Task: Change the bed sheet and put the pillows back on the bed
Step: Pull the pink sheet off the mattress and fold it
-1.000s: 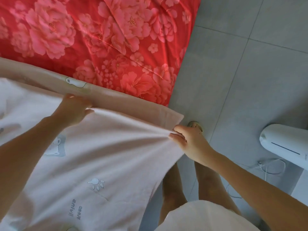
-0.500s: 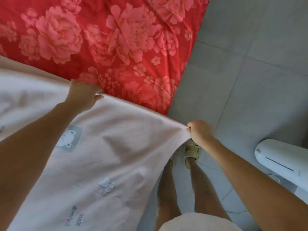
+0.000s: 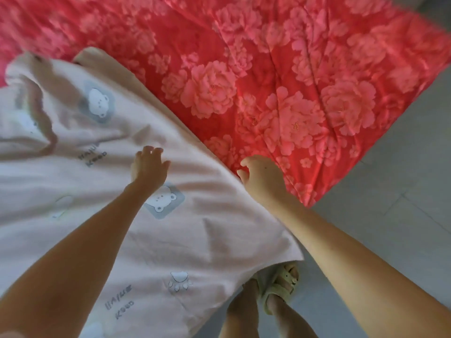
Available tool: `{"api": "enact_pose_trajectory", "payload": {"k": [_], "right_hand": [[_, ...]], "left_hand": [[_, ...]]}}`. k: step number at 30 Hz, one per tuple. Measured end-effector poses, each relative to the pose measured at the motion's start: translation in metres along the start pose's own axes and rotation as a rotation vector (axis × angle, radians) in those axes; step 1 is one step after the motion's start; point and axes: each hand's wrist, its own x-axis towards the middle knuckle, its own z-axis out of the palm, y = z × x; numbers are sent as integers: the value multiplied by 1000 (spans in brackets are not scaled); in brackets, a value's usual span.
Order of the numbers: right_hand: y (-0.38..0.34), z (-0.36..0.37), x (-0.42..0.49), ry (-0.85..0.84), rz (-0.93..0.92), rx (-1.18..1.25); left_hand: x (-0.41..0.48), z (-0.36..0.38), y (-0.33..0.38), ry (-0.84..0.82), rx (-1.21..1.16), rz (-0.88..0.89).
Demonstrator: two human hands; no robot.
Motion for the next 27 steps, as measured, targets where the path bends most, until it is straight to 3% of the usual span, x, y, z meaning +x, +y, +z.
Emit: {"api": "enact_pose_trajectory", "payload": {"k": [7,15,19,22,25,27], "right_hand": [[-88,24,95,-160,-79,-9],[-152,81,194,-293,-12,-78],[-172,97,250,-280,-1,59],[-195,98,250,-284,-346,18],[-215,90,221,-706,-700,-95],[-220,84,233,-915,-640,-131]], "left_hand": [[8,-4,-73,-102,-215,-212],[31,17,-125,-111,-425,-357],[46,20,-143,36,-539,-419],[61,-2,-143,262,-676,-533],[78,-40,-138,476,-770,-554],[97,-62,-137,516,-737,-558]]}}
